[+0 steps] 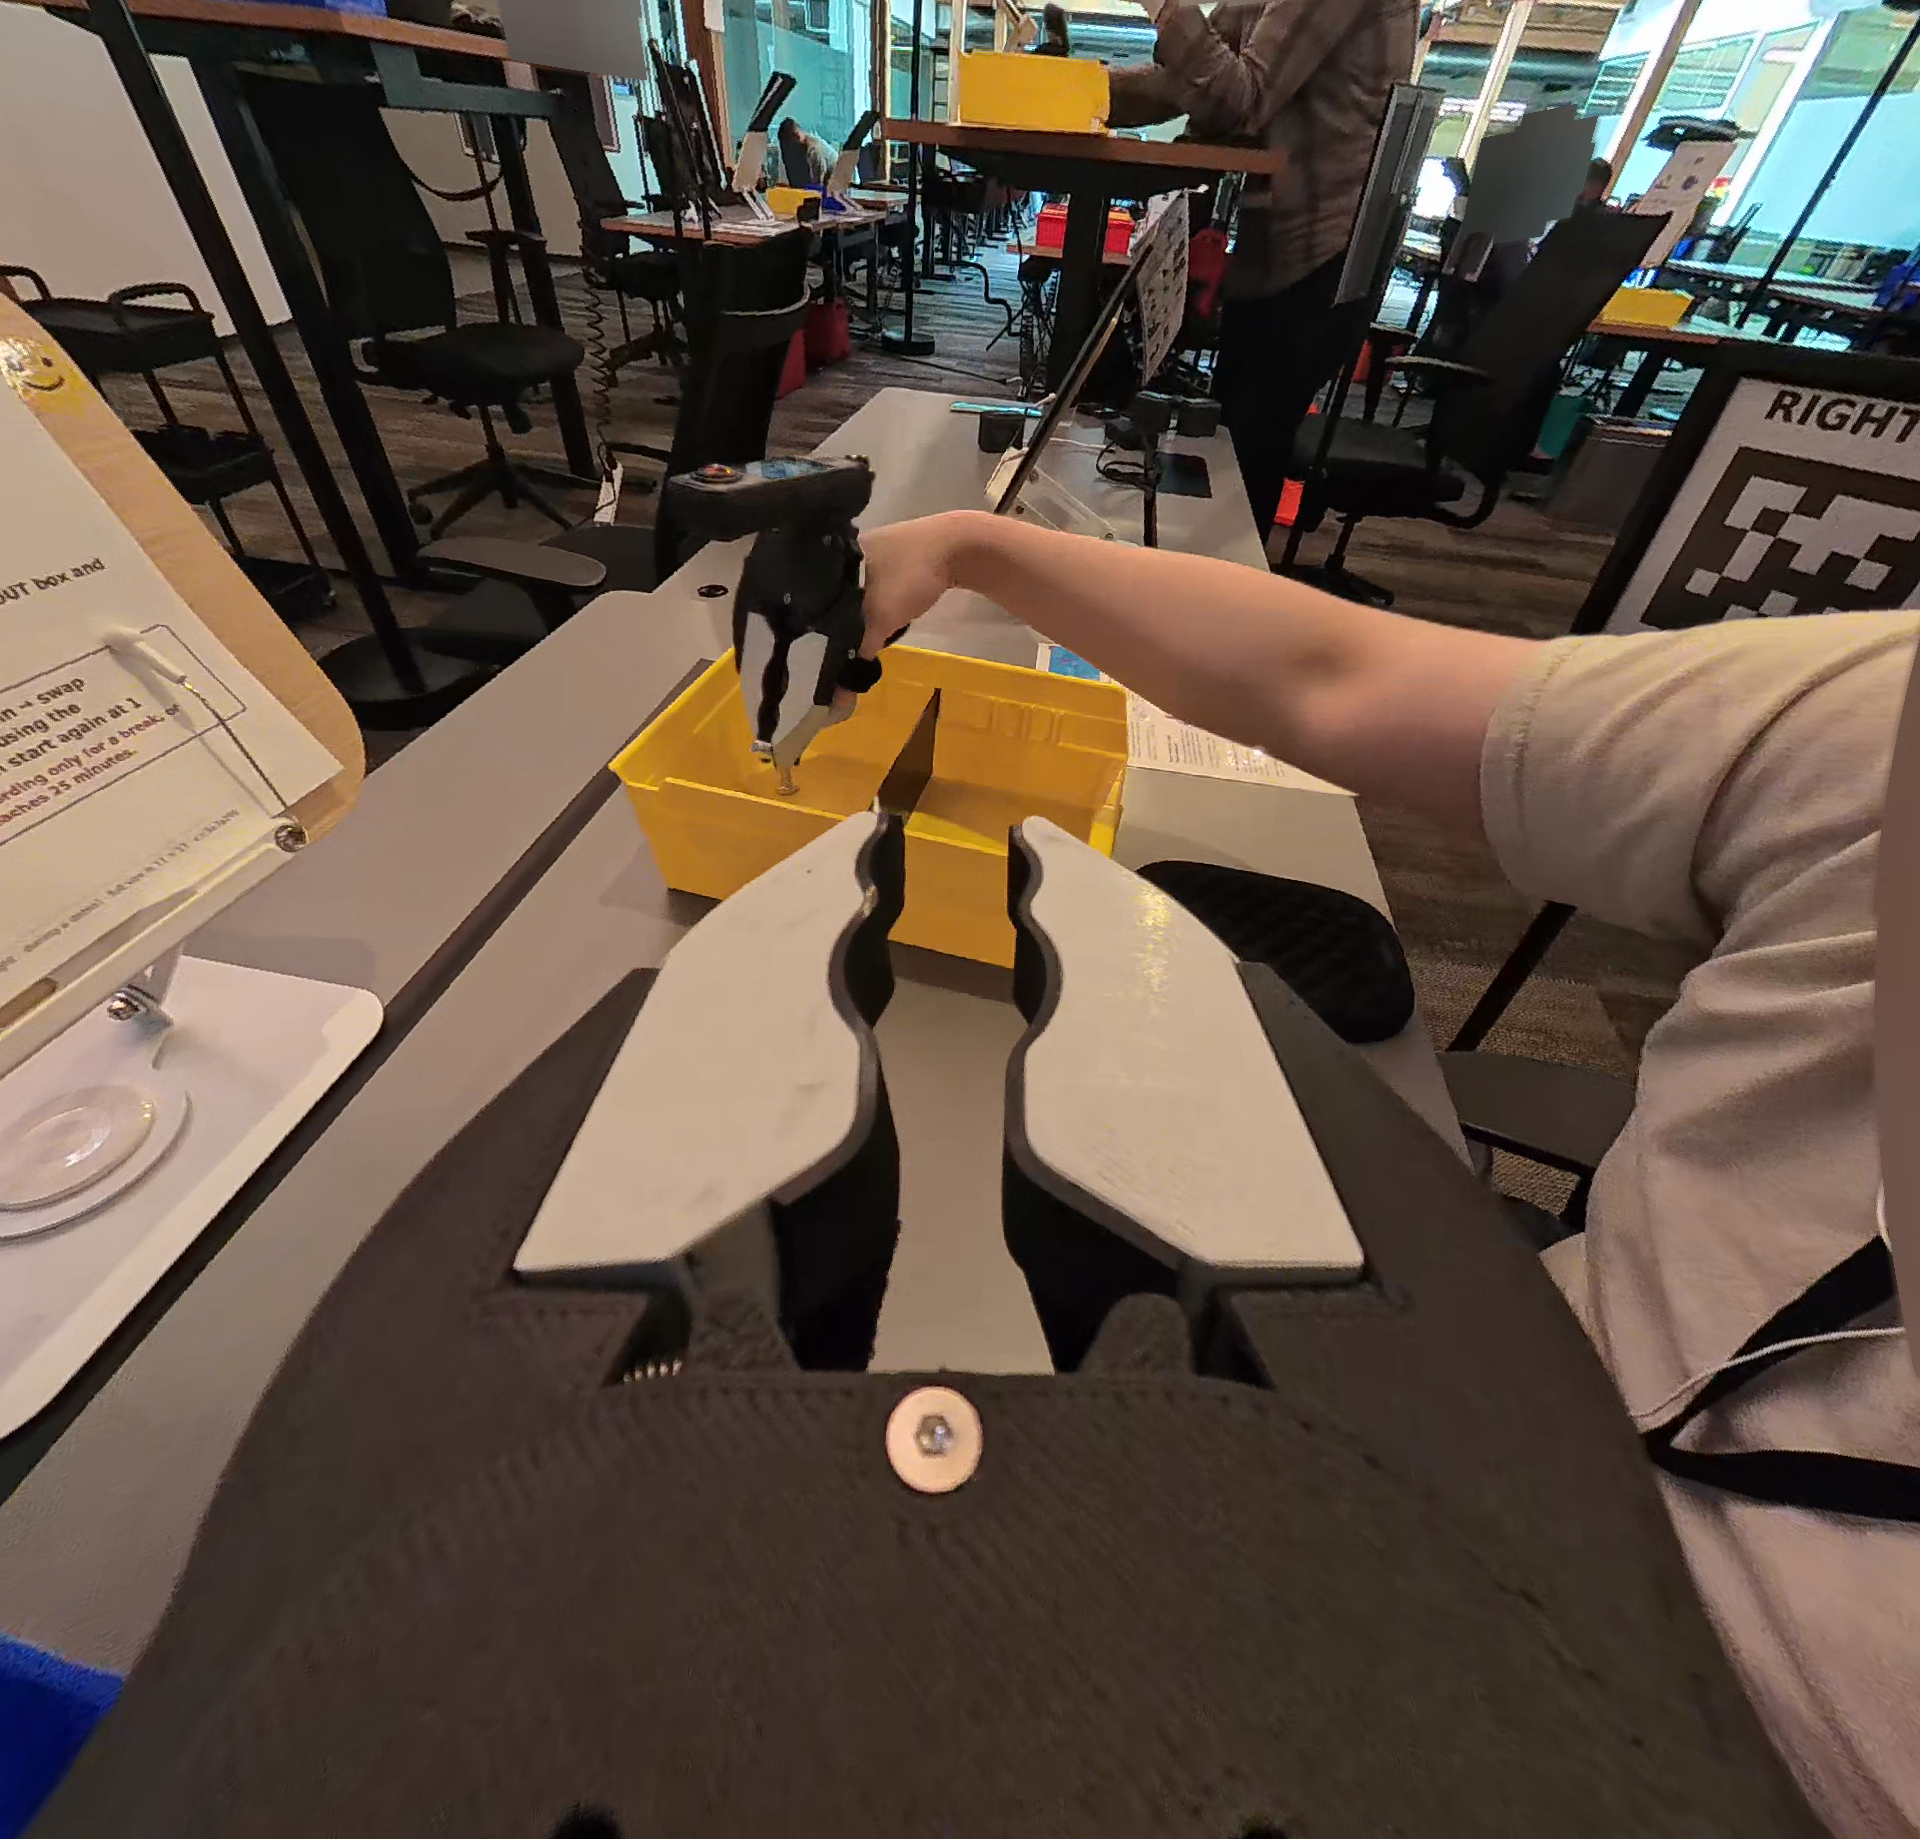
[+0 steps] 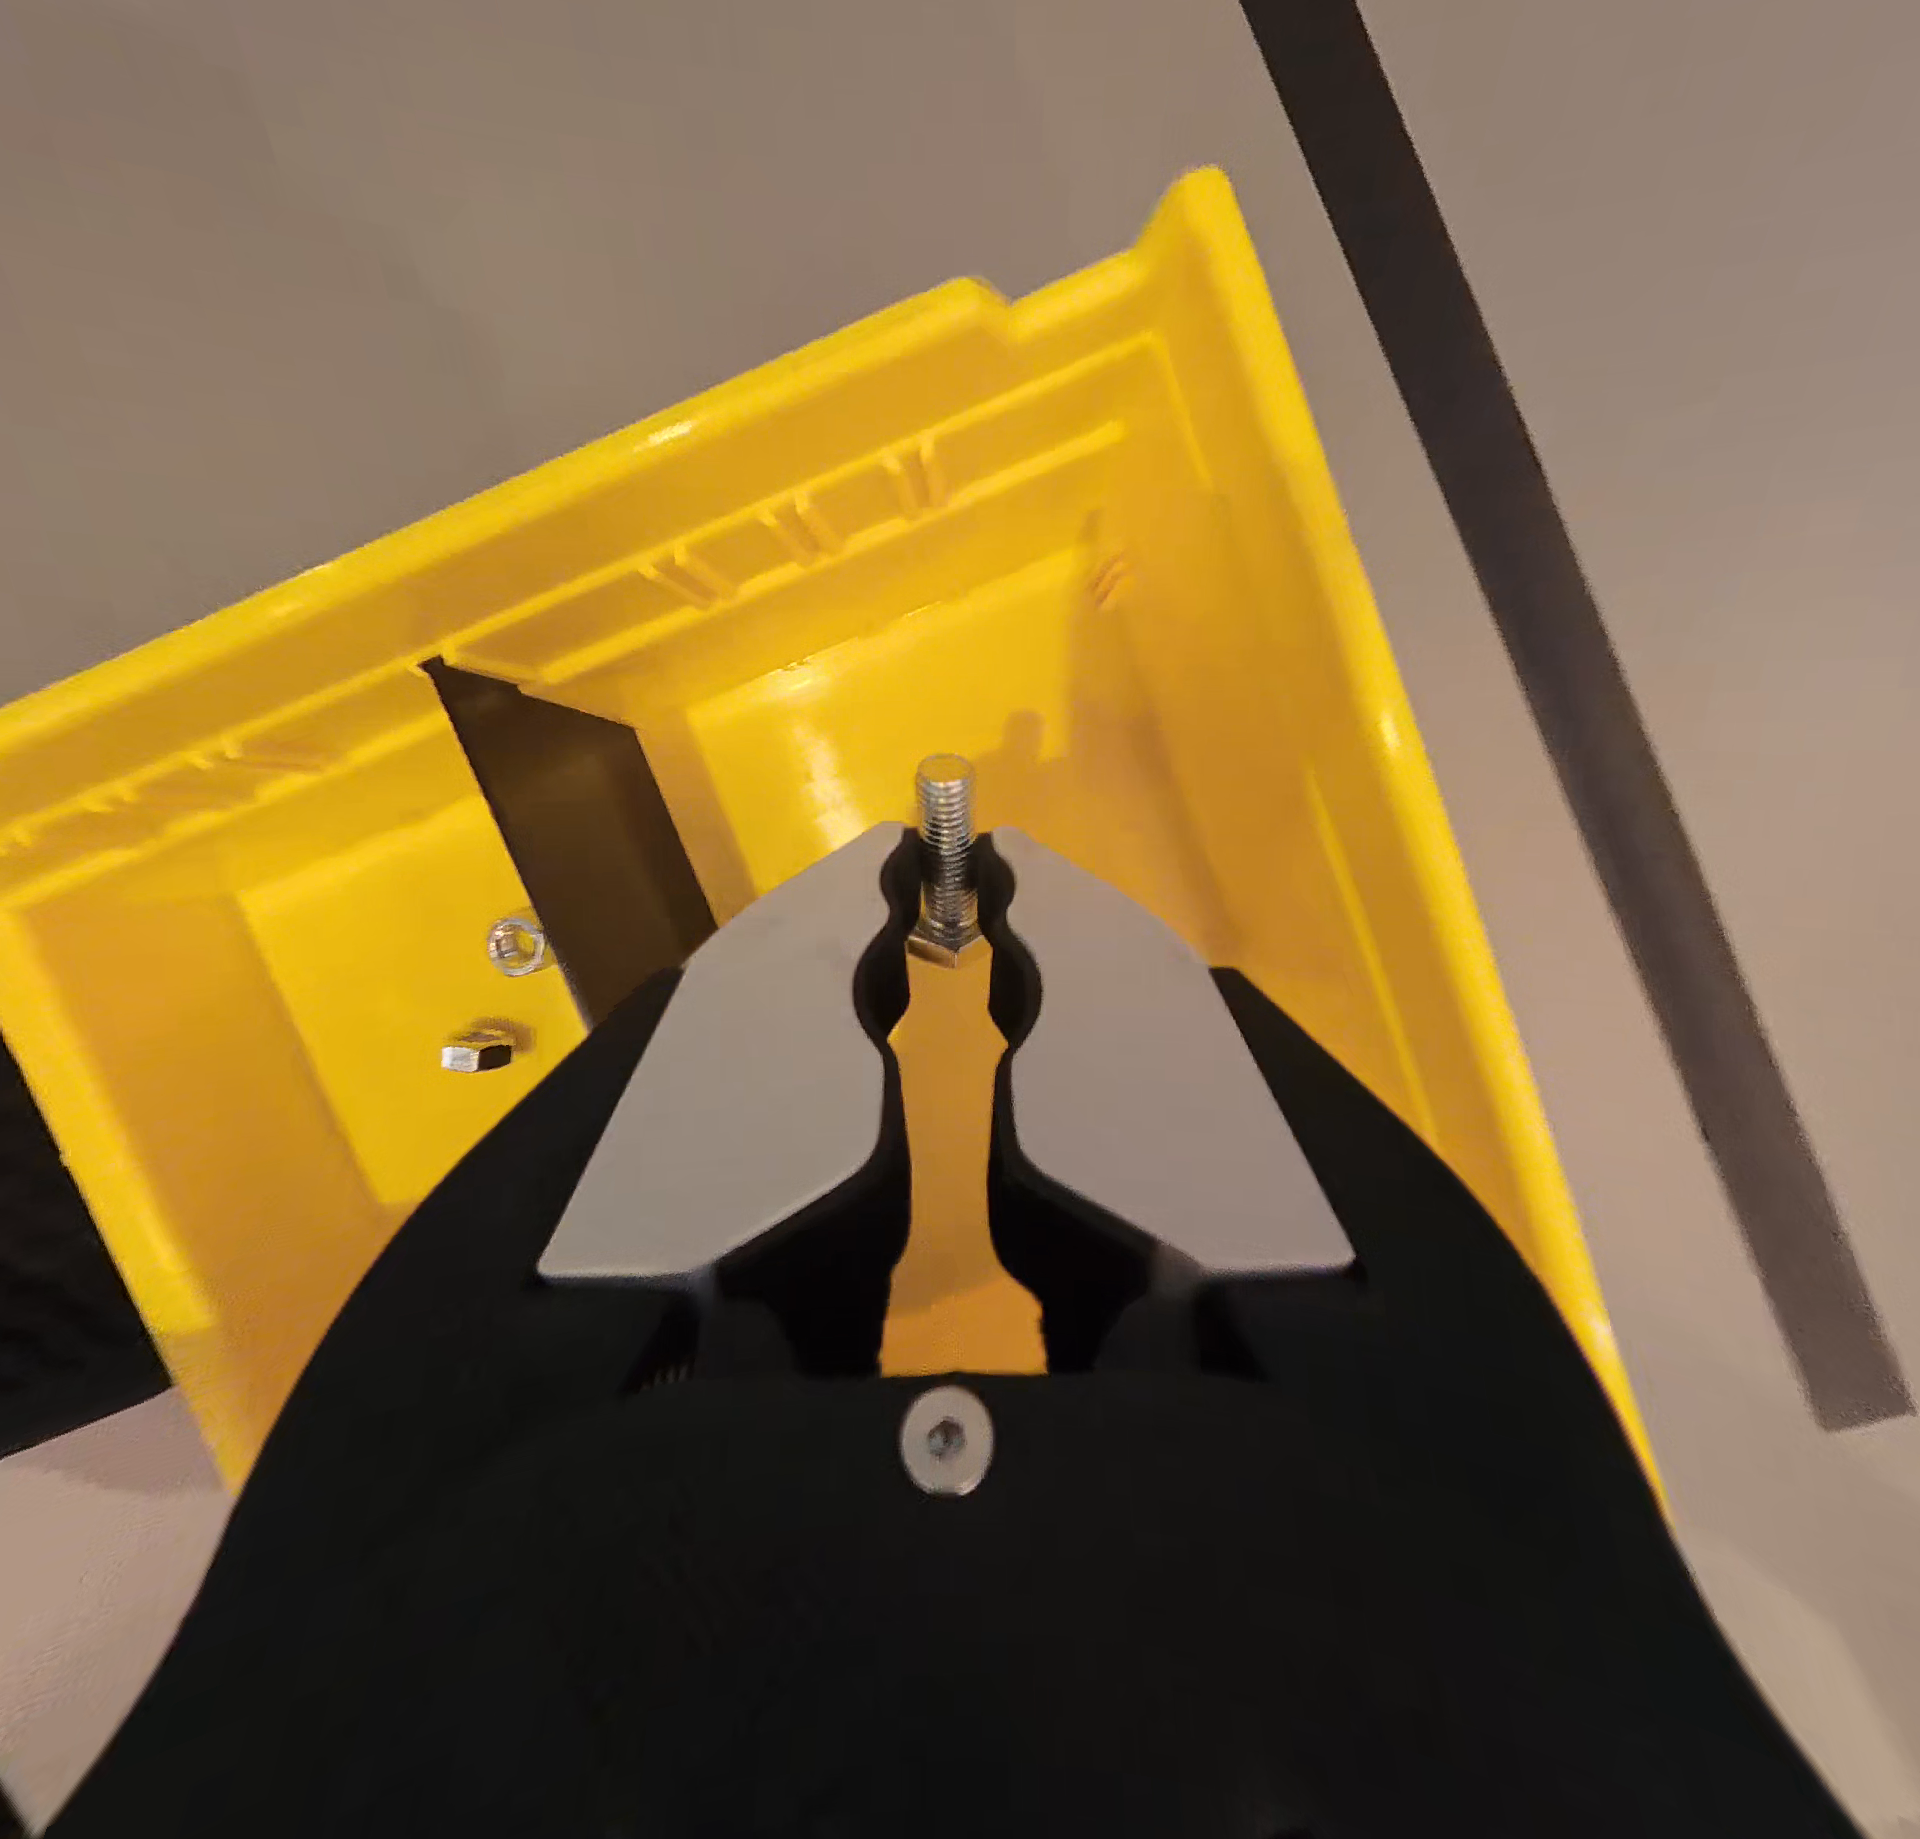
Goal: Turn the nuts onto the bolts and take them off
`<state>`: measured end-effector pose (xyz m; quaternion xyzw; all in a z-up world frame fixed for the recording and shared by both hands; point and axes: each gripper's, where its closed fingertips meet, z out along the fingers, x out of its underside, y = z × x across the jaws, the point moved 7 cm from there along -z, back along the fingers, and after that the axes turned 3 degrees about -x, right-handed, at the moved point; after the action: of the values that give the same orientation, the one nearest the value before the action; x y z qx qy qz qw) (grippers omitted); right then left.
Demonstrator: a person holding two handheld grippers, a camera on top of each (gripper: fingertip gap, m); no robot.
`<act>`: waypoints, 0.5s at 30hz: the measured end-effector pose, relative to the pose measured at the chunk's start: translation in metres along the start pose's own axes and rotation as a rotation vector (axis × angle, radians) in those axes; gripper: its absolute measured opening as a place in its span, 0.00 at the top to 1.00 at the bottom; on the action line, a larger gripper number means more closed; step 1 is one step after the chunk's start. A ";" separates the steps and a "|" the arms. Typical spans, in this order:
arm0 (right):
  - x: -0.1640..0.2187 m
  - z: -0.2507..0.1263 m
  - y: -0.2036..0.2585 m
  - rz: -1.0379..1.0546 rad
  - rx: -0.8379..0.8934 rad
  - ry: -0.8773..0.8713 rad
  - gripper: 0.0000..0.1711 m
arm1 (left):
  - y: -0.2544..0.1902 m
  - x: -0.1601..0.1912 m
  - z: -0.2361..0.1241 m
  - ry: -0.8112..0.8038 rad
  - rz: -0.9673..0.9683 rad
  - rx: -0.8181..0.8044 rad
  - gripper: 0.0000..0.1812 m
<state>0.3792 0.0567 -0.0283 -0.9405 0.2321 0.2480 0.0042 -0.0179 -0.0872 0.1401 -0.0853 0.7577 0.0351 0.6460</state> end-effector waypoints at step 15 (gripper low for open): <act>0.010 0.029 -0.017 -0.016 -0.006 0.092 0.94 | 0.011 0.004 0.000 0.010 -0.025 -0.020 0.90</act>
<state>0.3807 0.0712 -0.0599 -0.9528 0.2238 0.2052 -0.0070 -0.0203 -0.0769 0.1352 -0.1014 0.7593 0.0342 0.6419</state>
